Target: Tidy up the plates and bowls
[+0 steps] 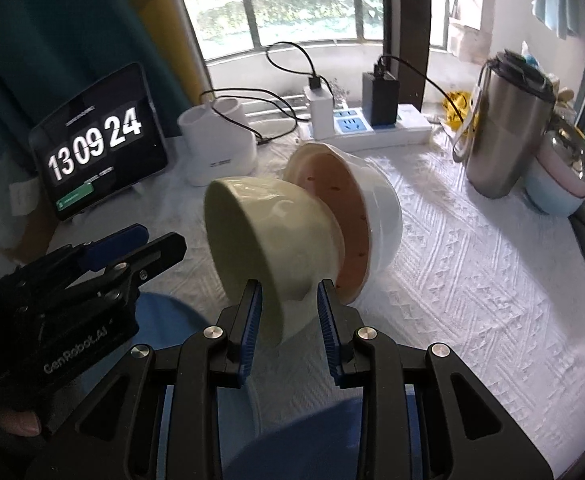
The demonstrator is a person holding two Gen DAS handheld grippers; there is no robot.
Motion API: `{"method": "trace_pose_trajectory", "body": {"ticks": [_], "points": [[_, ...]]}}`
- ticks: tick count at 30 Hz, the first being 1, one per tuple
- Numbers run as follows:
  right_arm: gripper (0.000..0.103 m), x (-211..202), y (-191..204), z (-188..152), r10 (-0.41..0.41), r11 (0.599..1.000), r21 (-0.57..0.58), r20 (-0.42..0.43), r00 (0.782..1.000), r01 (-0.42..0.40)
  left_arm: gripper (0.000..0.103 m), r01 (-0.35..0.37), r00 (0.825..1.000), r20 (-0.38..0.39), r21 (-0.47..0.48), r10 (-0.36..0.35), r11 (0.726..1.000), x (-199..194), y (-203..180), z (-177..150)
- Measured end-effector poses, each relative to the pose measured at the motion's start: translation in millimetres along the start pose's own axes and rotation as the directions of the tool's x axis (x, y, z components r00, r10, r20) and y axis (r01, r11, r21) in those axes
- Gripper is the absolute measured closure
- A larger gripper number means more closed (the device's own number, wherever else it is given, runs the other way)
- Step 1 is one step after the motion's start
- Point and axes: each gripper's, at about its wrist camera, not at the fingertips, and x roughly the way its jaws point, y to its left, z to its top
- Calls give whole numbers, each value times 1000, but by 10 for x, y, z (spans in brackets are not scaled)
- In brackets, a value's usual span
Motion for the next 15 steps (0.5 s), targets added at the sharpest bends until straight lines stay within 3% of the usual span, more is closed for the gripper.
{"method": "trace_pose_trajectory", "body": {"ticks": [7,15], "points": [[73,144,-115,26,-16,999,48,-6,1000,16,58,-6,997,-76,5,6,1000,282,-34,91],[72,323,-256,19,14,993,115,-51,999,-8,58,-7,977,-212,-47,-3,999,696,23,81]]}}
